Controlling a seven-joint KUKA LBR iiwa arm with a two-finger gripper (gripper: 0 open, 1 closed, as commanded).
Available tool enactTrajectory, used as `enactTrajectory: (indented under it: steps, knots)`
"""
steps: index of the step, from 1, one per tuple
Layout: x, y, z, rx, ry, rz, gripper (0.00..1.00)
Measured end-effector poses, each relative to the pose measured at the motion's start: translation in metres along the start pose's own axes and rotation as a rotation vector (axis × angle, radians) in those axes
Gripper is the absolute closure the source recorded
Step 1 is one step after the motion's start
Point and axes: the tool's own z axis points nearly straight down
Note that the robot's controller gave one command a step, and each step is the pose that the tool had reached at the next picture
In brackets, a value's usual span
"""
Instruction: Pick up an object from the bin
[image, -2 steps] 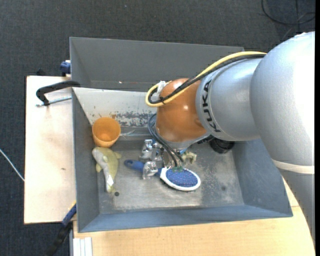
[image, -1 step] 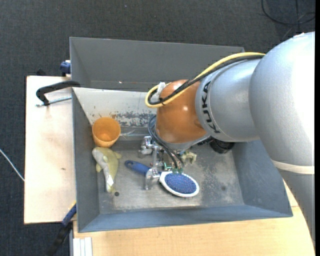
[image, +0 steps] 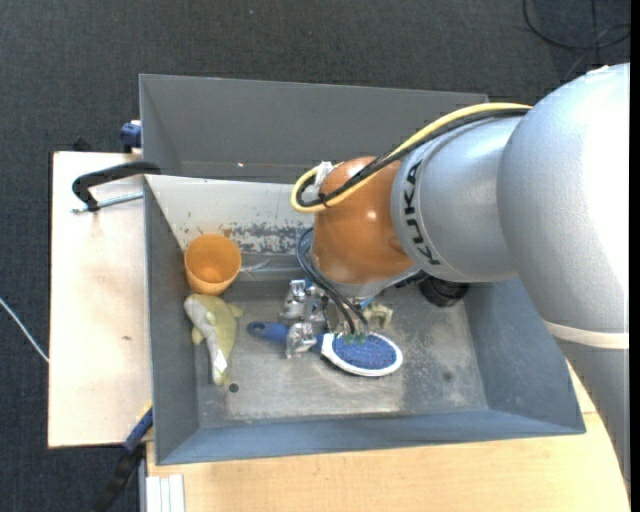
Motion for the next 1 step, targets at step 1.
enactTrajectory:
  steps: [1]
  knots:
    - [-0.0036,0.0067,-0.174,0.0,0.0,-0.257,1.0]
